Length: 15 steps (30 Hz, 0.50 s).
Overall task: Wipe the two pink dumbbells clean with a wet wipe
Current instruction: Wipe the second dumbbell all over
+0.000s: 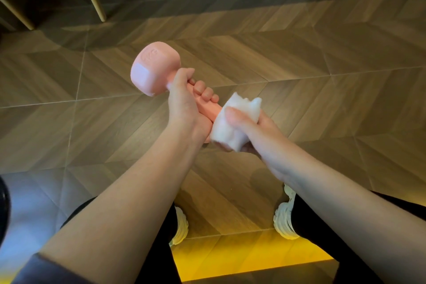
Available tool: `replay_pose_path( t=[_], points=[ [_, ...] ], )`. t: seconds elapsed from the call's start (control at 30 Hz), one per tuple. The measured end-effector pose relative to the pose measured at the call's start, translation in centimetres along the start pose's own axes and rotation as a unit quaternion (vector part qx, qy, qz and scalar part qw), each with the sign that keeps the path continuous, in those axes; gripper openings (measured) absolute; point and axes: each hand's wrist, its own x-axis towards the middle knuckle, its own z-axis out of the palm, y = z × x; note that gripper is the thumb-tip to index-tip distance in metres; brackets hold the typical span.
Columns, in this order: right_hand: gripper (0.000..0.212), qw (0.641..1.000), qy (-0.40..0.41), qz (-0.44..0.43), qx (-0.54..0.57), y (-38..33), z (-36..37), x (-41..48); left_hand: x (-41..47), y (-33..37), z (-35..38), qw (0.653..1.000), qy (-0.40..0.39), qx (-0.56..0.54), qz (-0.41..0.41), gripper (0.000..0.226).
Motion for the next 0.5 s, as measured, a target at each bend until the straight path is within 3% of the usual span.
replay_pose_path(
  t=[0.13,0.27,0.33,0.5],
  points=[
    [0.046,0.998,-0.012,0.052,0.033,0.0,-1.1,0.0,0.1,0.3,0.2,1.0,-0.008,-0.006,-0.001,0.03],
    [0.042,0.987,-0.062,0.062,0.134,0.2,-2.2,-0.5,0.2,0.8,0.1,1.0,0.006,-0.013,-0.011,0.028],
    [0.036,0.988,-0.077,0.042,0.124,0.4,-2.3,-0.7,0.3,0.6,0.0,1.0,0.025,-0.003,-0.017,0.027],
    [0.059,0.995,-0.014,0.04,0.092,1.0,-1.5,-0.7,0.2,-0.1,-0.3,0.999,0.036,0.021,-0.029,0.029]
  ],
)
